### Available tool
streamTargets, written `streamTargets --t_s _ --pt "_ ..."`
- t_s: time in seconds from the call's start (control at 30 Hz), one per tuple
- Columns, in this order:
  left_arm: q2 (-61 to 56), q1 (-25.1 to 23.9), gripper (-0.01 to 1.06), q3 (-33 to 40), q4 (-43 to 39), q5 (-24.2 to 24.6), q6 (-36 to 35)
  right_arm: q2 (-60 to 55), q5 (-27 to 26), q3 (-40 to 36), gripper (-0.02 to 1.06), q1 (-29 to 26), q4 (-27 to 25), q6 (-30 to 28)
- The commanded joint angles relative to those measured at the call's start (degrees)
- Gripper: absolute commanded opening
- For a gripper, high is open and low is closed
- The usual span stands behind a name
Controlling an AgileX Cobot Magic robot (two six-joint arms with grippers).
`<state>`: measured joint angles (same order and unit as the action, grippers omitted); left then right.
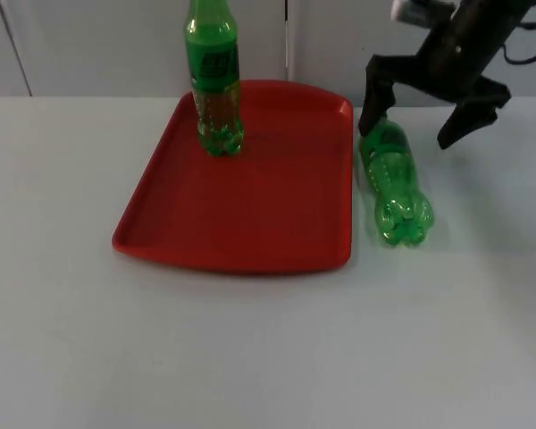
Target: Place the bottle upright on the tray.
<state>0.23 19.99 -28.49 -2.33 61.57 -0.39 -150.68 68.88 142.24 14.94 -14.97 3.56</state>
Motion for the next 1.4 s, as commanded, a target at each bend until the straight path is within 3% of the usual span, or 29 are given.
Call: streamTargets --t_s 0.0,0.2,0.63,0.77,0.87,0.9,1.03,1.07,1.1,1.37 --pt "-0.2 0.3 1.05 0.2 0.5 0.0 0.0 -1.6 -0.9 1.4 1.05 0.3 -0.6 0.5" --pt "-0.2 0.3 1.05 0.2 0.5 0.0 0.0 -3.9 -4.6 1.4 1.02 0.3 -4.9 0.5" --pt "-0.2 0.3 1.05 0.2 0.4 0.0 0.4 -6.0 -7.2 1.4 0.97 0.3 -6.1 0.5" --pt "-0.2 0.3 1.05 0.2 0.4 0.0 0.4 -6.0 -7.9 1.4 0.86 0.3 -7.8 0.5" --pt "-0.2 0.3 1.05 0.2 0.4 0.0 0.4 -6.0 -7.9 1.4 0.59 0.3 -7.4 1.7" --pt "-0.2 0.3 1.05 0.2 0.4 0.0 0.4 -6.0 -7.9 1.4 0.59 0.3 -7.4 1.7" --pt "-0.2 0.3 1.05 0.2 0.4 0.0 0.4 -6.0 -7.8 1.4 0.15 0.3 -7.3 2.2" --pt "-0.2 0.3 1.05 0.2 0.4 0.0 0.4 -6.0 -7.8 1.4 0.15 0.3 -7.3 2.2" --pt "-0.2 0.3 1.05 0.2 0.4 0.0 0.4 -5.9 -8.0 1.4 0.0 0.3 -7.2 1.8" --pt "-0.2 0.3 1.05 0.2 0.4 0.0 0.4 -5.5 -6.1 5.5 0.0 0.3 -7.2 0.9"
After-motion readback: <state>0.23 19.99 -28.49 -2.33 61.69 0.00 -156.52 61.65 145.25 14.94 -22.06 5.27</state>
